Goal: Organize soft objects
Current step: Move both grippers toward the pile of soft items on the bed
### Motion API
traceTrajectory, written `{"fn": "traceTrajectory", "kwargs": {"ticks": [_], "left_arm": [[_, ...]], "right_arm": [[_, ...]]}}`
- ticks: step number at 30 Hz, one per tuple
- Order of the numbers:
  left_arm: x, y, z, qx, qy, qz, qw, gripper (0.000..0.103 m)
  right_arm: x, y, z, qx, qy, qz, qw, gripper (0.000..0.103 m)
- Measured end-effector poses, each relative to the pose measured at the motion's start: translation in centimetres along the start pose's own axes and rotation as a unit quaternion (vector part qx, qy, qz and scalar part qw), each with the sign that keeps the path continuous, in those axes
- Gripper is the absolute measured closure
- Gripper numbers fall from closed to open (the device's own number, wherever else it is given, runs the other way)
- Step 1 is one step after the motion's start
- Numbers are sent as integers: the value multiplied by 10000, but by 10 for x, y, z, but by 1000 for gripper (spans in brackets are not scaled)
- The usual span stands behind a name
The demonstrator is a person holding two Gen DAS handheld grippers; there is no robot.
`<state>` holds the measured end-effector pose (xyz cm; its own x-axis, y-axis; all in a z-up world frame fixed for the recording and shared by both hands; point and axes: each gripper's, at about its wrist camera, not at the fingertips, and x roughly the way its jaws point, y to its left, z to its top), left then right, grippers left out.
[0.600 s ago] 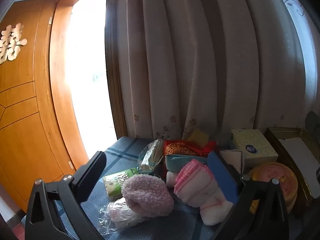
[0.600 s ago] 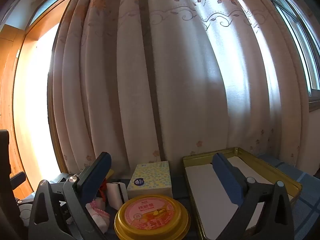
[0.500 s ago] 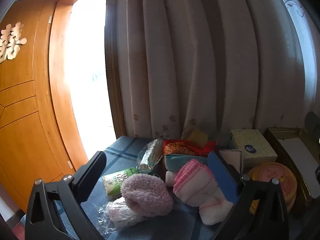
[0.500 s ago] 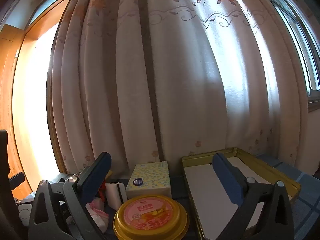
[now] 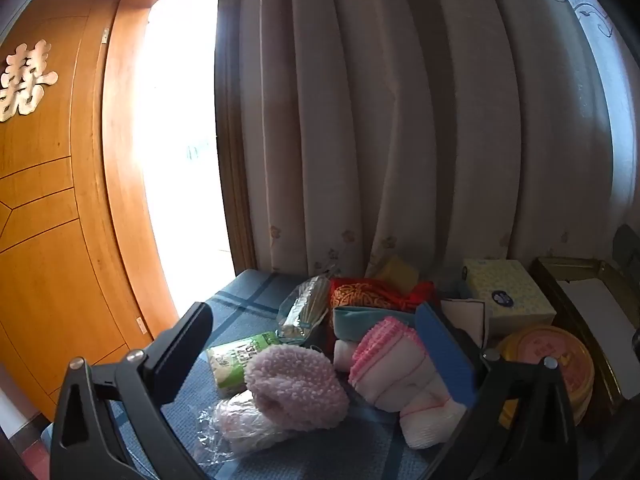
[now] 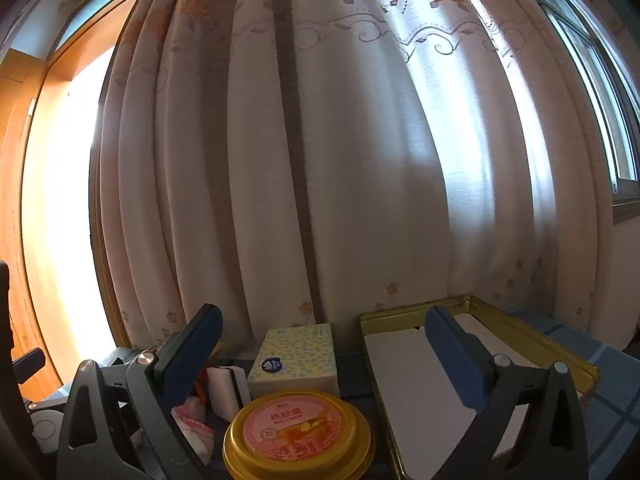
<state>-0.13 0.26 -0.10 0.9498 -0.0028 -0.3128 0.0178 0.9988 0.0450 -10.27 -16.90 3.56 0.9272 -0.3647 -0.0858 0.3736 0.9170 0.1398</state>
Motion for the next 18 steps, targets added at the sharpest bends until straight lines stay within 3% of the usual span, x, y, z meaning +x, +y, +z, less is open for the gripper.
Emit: {"fn": "traceTrajectory", "kwargs": {"ticks": [18], "left_arm": [[-2, 2, 0, -39, -8, -1, 10000, 0]], "right_arm": [[1, -2, 0, 32, 17, 6, 10000, 1]]}}
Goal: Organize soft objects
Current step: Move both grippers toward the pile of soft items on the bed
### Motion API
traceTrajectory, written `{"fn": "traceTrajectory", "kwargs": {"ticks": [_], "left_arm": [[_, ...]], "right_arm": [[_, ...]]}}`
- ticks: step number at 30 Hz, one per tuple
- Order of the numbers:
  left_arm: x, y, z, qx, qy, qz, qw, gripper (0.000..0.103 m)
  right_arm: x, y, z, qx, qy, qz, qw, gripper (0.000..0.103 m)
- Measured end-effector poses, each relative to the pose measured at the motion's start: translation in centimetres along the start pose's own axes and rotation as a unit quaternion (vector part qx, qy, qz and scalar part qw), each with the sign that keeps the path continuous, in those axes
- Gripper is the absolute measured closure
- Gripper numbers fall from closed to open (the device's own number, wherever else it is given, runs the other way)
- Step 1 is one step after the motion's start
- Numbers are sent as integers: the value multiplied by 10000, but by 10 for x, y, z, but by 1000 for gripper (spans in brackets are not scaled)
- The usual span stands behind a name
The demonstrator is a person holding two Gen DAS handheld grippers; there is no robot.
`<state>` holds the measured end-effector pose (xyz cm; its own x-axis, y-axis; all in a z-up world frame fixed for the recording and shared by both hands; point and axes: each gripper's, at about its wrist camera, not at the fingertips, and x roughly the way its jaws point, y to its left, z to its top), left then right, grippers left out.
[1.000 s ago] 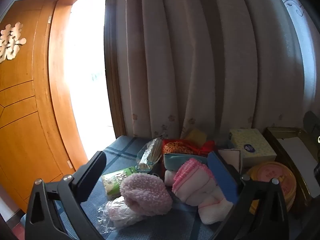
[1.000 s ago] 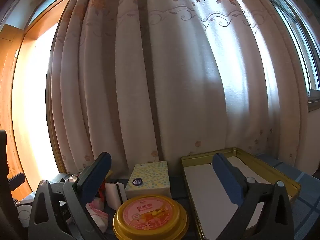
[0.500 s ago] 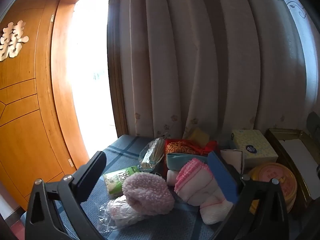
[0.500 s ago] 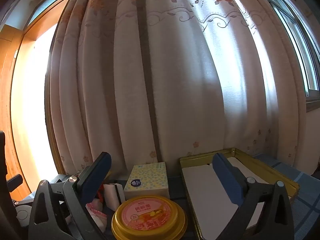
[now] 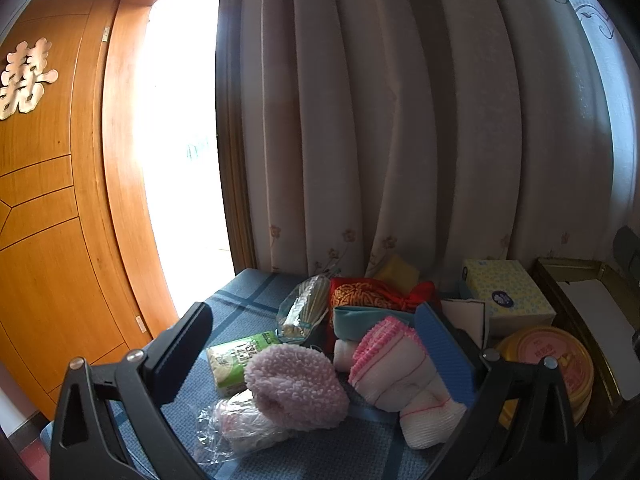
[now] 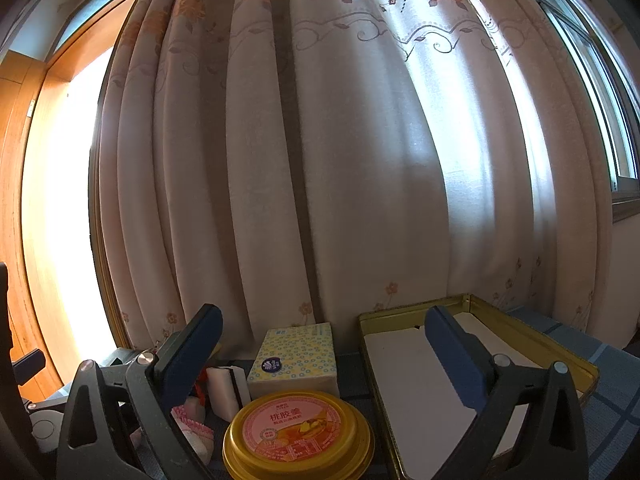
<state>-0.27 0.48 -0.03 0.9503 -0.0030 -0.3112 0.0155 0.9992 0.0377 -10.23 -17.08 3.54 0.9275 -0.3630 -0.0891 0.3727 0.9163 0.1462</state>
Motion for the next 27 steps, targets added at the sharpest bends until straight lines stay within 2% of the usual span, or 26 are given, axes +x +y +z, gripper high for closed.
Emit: {"fn": "traceTrajectory", "kwargs": {"ticks": [14, 27], "left_arm": [[1, 1, 0, -55, 57, -11, 10000, 0], [-9, 4, -4, -129, 147, -68, 9998, 0]], "right_arm": [[0, 0, 0, 3, 8, 15, 10000, 1], [3, 3, -1, 26, 138, 224, 9997, 1]]}}
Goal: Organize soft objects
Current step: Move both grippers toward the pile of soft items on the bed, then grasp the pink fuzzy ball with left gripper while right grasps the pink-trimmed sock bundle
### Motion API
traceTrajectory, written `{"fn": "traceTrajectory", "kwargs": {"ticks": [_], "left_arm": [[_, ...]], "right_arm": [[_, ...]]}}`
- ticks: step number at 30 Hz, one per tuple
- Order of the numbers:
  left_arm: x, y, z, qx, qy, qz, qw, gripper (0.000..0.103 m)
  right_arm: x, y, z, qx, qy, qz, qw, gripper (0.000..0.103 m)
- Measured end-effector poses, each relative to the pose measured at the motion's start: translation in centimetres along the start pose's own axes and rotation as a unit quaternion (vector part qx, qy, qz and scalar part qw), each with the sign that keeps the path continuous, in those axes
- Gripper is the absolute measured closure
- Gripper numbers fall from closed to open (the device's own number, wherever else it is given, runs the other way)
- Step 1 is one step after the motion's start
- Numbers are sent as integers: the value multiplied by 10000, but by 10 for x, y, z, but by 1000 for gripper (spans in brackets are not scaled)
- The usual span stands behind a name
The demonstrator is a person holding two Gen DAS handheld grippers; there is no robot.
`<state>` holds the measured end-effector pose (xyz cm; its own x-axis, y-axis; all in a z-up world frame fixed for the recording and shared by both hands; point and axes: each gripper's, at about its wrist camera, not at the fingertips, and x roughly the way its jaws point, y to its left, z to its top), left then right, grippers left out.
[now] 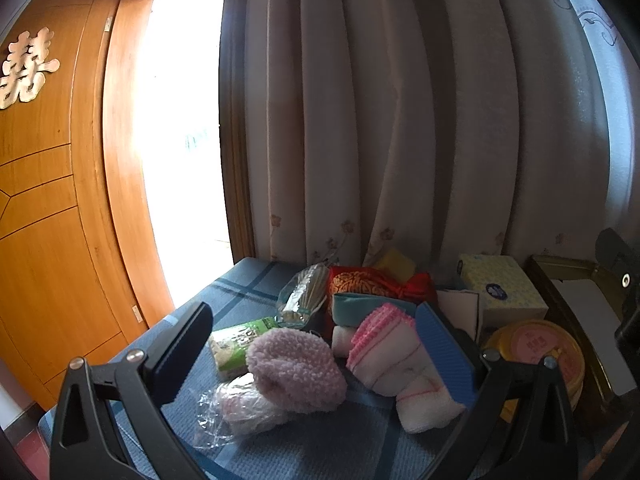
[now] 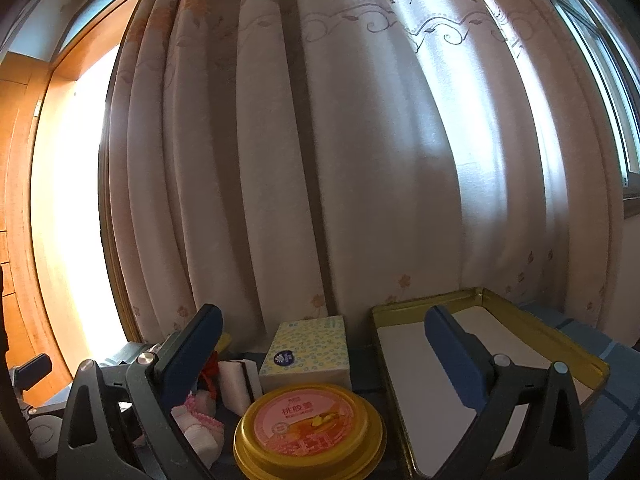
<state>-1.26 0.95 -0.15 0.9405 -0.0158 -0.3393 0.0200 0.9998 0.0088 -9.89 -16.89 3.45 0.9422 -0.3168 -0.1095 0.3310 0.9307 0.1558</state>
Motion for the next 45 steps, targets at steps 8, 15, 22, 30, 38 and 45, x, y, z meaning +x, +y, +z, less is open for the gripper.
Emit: {"fn": "traceTrajectory", "kwargs": {"ticks": [8, 15, 22, 30, 38, 45], "left_arm": [[-1, 4, -1, -48, 62, -22, 10000, 0], [-9, 18, -5, -119, 198, -51, 9997, 0], [-17, 67, -13, -284, 470, 170, 9983, 0], [-8, 117, -31, -360, 847, 537, 9943, 2], [0, 125, -34, -295, 1058, 282, 9936, 1], [-2, 124, -32, -262, 1136, 196, 9930, 1]], "right_arm": [[2, -2, -1, 51, 56, 38, 10000, 1], [6, -3, -2, 96, 206, 132, 9997, 1], [10, 12, -7, -262, 486, 518, 9971, 19], [27, 44, -19, -504, 1441, 1469, 9773, 45], [39, 118, -45, -1935, 2132, 1828, 9401, 45], [76, 145, -68, -2503, 3006, 1574, 9067, 46]]}}
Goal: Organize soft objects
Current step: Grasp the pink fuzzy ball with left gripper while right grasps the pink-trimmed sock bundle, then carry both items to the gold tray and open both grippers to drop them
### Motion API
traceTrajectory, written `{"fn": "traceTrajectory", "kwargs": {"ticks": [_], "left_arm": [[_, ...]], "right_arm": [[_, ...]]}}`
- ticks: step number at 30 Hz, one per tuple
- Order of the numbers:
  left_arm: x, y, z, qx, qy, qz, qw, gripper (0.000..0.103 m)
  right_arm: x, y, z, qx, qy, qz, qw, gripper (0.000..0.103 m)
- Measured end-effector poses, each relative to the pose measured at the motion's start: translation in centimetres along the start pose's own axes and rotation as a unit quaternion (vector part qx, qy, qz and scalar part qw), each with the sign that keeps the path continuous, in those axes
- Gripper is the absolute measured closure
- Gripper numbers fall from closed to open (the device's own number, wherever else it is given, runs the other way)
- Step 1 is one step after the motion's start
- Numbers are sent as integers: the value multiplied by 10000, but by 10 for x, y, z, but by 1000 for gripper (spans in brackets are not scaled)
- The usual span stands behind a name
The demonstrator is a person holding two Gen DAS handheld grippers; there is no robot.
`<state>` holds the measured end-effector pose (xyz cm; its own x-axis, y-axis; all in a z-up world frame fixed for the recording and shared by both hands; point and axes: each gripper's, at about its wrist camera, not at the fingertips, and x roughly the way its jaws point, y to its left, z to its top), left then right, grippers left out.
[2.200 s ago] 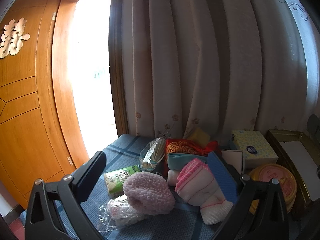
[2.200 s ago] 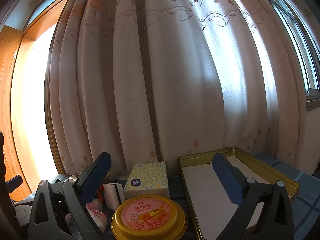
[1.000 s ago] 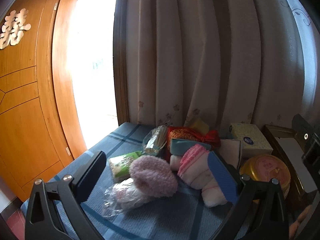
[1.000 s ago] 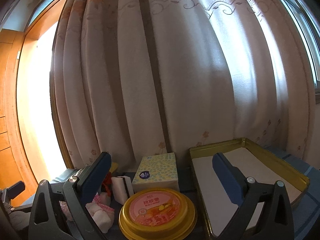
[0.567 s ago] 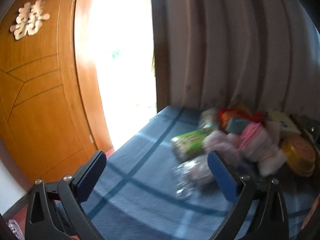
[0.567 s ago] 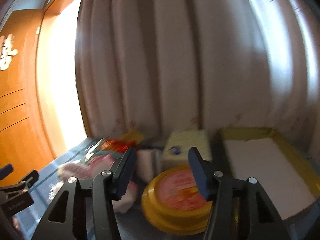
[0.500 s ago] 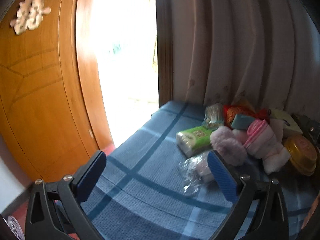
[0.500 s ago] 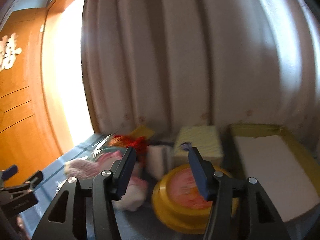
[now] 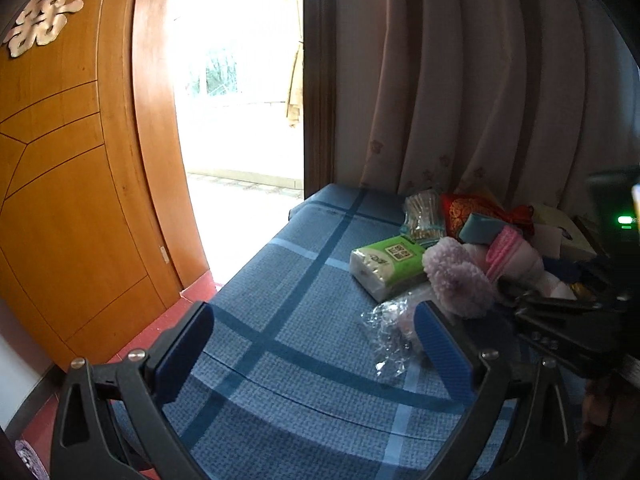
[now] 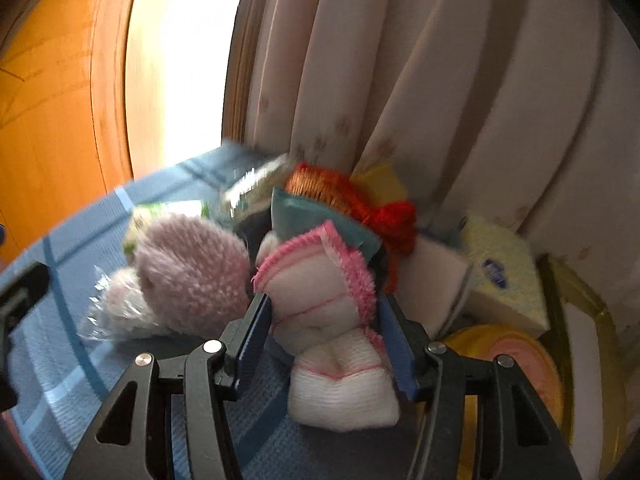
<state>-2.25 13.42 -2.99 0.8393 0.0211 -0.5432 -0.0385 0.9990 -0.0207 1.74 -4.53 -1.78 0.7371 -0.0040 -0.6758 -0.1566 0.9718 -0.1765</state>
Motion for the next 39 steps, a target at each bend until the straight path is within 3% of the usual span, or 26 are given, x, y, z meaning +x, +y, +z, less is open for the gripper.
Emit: {"fn": "traceTrajectory", "kwargs": {"ticks": [2, 4, 6, 10, 13, 15, 18, 24, 26, 29, 33, 39], "left_arm": [[1, -1, 0, 0, 16, -84, 10000, 1], [2, -3, 2, -57, 43, -209, 9998, 1], [3, -7, 6, -74, 77, -385, 9992, 3], [2, -24, 16, 43, -26, -642, 9979, 6], [6, -43, 25, 173, -111, -872, 9960, 12], [17, -58, 29, 286, 46, -1001, 9946, 14], [37, -79, 34, 441, 326, -1022, 9932, 28], [73, -101, 36, 420, 937, -958, 9901, 53], [77, -102, 35, 364, 1026, -1014, 9889, 68], [73, -105, 33, 385, 986, -1054, 9888, 79], [60, -107, 33, 357, 700, -967, 9922, 80], [22, -111, 30, 347, -57, -865, 9956, 80]], "right_arm": [[9, -1, 0, 40, 168, 47, 9998, 53], [6, -7, 0, 129, 74, 141, 9998, 61], [-5, -14, -3, 265, -239, 366, 9987, 66], [-48, -31, -17, 612, -1376, 532, 9872, 66], [-66, -46, -27, 808, -1819, 335, 9794, 66], [-75, -54, -32, 922, -2077, 98, 9738, 66], [-85, -65, -33, 1059, -2379, -240, 9652, 65], [-86, -74, -35, 1055, -2486, -460, 9617, 65], [-87, -71, -38, 1040, -2473, -473, 9622, 65], [-86, -68, -35, 1029, -2383, -460, 9646, 65], [-86, -72, -35, 1058, -2379, -432, 9645, 65], [-94, -75, -43, 1192, -2542, -417, 9589, 65]]}}
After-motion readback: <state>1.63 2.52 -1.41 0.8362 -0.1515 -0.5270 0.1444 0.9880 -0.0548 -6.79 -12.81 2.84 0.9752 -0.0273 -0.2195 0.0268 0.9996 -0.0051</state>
